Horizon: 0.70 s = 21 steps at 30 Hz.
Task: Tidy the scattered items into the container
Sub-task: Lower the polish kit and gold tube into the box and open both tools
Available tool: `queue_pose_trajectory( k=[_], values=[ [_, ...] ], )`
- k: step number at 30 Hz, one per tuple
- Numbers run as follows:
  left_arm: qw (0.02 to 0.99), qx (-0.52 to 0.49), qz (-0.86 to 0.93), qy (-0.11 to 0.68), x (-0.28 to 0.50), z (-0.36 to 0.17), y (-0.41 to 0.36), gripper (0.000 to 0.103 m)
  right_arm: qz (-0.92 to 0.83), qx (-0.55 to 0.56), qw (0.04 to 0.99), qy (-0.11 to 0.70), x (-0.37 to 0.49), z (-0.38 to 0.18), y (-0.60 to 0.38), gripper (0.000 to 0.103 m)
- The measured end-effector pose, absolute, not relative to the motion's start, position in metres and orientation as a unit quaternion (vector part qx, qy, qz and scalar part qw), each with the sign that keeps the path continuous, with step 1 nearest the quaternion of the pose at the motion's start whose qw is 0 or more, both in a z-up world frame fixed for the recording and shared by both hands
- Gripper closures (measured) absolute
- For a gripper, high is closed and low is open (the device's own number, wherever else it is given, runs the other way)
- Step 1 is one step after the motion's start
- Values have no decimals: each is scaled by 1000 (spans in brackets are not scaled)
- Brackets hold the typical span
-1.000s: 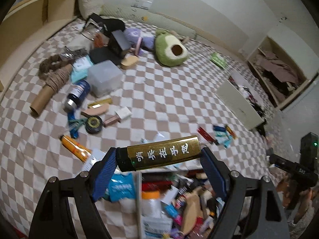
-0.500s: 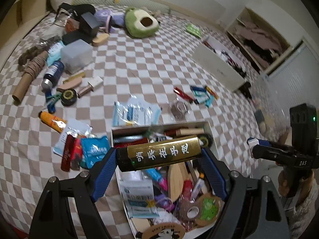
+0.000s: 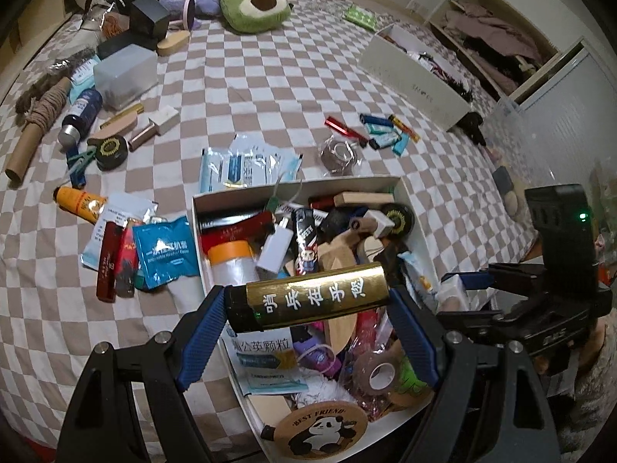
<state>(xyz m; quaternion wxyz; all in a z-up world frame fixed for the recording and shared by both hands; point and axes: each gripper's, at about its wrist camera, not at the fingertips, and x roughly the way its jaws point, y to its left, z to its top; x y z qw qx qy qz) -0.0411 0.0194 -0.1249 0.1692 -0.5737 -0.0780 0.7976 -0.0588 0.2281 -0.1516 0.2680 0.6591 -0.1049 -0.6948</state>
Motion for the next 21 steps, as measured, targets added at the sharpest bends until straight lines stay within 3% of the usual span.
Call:
queue_pose_trajectory(
  k=[6, 21],
  values=[
    [163, -584, 791, -81, -44, -133, 16, 20, -677, 680, 271, -80, -57, -170, 211, 16],
    [159, -587, 789, -87, -49, -133, 14, 20, -652, 705, 233, -152, -61, -189, 217, 16]
  ],
)
